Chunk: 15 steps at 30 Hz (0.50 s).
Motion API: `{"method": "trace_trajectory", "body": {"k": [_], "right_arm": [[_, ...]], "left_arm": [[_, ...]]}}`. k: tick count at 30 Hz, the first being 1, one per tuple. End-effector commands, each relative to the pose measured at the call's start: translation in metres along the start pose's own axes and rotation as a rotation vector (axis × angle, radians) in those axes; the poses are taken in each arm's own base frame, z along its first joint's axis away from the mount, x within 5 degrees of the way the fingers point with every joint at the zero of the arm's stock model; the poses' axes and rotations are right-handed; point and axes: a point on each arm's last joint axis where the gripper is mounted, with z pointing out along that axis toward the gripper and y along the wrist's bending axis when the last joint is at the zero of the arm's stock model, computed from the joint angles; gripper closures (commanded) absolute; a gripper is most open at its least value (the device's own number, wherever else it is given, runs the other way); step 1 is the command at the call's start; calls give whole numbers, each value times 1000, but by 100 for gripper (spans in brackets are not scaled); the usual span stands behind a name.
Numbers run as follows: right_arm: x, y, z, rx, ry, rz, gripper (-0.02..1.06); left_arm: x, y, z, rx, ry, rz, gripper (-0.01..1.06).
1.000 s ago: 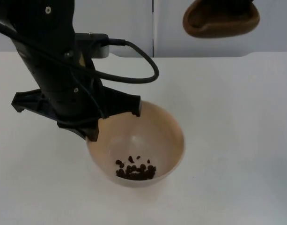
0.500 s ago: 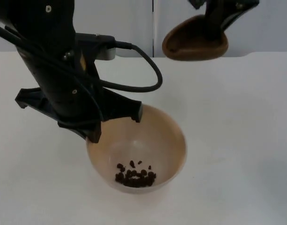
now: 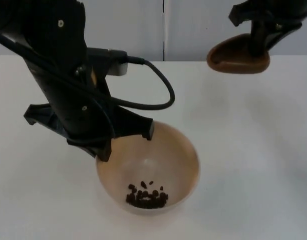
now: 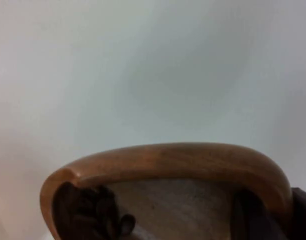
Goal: Pick up the bowl with the left hand and pour the coffee beans from the cup into the bowl with the right hand.
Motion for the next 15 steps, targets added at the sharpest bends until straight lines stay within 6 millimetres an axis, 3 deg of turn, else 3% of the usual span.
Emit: {"method": "trace_trajectory", "body": {"k": [1,3,7,15], "right_arm": [[4,-2,8,11,-13,17,104],[7,-3,14,19,-18,23,104],[31,-4,47,25,-16,67,104],[65,-6,84,53,21,88,104]], "left_arm": [[0,0,8,21,18,-11,105],[1,-1,11,30,25,-5,105],[0,-3,18,51,16,-2,105],[2,-3,33,38,49,11,105]]}}
